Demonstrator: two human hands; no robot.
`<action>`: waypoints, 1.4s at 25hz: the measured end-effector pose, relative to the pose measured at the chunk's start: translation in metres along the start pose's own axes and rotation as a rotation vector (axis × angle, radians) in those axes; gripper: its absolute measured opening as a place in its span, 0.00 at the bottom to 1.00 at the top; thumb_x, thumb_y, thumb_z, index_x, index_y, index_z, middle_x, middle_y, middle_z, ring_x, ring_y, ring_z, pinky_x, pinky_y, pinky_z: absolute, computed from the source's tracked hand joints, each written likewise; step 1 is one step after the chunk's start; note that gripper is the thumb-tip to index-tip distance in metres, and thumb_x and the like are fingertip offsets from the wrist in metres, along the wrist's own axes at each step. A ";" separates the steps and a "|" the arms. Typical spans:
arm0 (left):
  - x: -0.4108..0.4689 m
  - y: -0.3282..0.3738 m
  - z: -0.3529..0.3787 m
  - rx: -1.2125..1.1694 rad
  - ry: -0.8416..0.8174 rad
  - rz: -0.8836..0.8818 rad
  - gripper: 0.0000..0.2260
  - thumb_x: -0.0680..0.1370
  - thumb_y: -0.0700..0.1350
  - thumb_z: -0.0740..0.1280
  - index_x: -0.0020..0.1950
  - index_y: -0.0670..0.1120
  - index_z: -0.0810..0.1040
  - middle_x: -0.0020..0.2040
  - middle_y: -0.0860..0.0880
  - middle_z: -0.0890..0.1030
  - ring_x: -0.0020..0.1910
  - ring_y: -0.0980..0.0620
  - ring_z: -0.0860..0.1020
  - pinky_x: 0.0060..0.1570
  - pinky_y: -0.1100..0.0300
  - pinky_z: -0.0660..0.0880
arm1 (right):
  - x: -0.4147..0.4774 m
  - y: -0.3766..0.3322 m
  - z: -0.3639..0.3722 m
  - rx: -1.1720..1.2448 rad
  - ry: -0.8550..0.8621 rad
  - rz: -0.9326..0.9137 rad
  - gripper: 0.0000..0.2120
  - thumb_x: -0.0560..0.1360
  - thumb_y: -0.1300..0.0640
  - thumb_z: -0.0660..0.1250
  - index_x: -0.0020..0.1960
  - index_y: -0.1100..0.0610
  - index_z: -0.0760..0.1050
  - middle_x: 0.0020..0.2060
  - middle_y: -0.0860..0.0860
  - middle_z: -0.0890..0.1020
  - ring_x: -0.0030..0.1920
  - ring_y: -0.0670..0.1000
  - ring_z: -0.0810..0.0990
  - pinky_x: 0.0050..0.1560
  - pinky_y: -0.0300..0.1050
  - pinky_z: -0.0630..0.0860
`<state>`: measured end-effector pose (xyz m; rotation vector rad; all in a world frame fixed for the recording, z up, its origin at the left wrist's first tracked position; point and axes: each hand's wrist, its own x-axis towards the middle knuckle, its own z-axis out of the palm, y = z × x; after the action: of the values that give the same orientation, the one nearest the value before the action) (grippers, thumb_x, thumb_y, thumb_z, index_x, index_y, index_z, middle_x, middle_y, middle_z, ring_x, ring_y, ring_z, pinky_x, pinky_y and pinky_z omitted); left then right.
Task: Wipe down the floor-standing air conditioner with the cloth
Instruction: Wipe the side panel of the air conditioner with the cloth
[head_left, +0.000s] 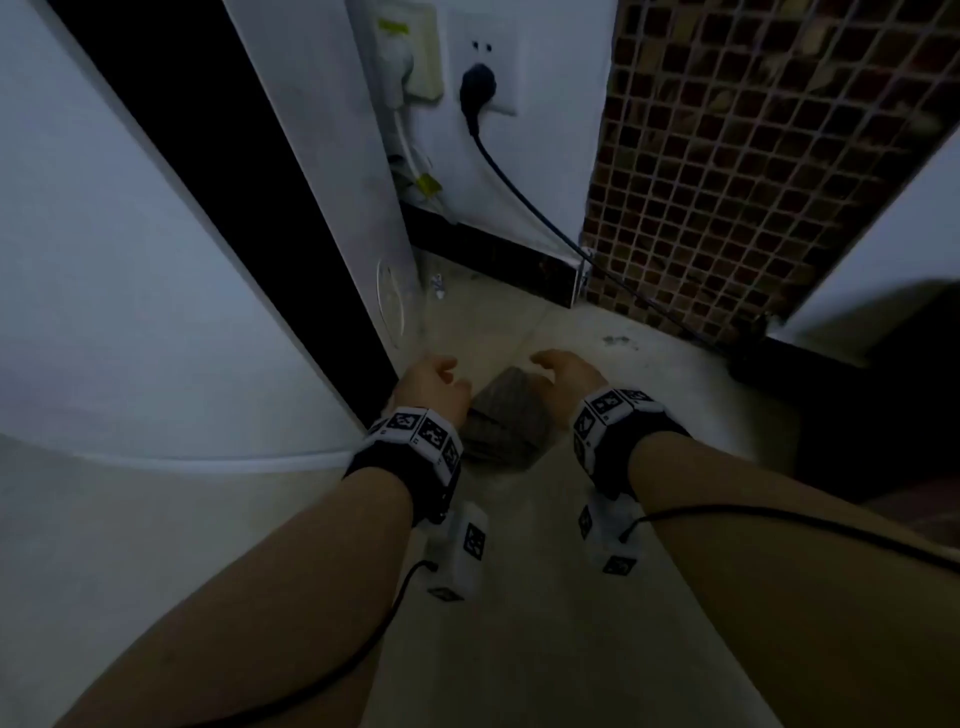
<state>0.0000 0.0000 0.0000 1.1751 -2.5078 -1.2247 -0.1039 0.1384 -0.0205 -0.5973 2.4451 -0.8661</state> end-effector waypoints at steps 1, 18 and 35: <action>0.001 -0.002 0.001 0.008 -0.026 -0.013 0.17 0.77 0.46 0.66 0.66 0.47 0.74 0.61 0.46 0.79 0.58 0.47 0.77 0.53 0.62 0.69 | 0.002 0.002 0.004 0.015 -0.034 0.025 0.20 0.81 0.55 0.56 0.72 0.56 0.63 0.70 0.56 0.68 0.67 0.59 0.70 0.62 0.46 0.68; -0.007 -0.015 0.000 0.060 -0.008 -0.044 0.15 0.78 0.43 0.64 0.65 0.46 0.75 0.62 0.45 0.78 0.59 0.47 0.76 0.52 0.65 0.67 | -0.003 -0.004 0.017 -0.148 -0.159 0.031 0.13 0.78 0.54 0.62 0.58 0.60 0.72 0.56 0.60 0.76 0.52 0.58 0.74 0.48 0.47 0.70; -0.048 0.063 -0.042 -0.097 0.068 0.270 0.10 0.79 0.46 0.65 0.50 0.39 0.78 0.44 0.43 0.79 0.43 0.46 0.75 0.40 0.61 0.66 | -0.061 -0.073 -0.063 0.494 0.212 -0.278 0.12 0.74 0.61 0.68 0.56 0.60 0.73 0.53 0.58 0.78 0.52 0.53 0.77 0.54 0.47 0.76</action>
<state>0.0127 0.0303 0.0833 0.8101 -2.4283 -1.1986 -0.0736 0.1487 0.0892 -0.6908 2.2199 -1.6548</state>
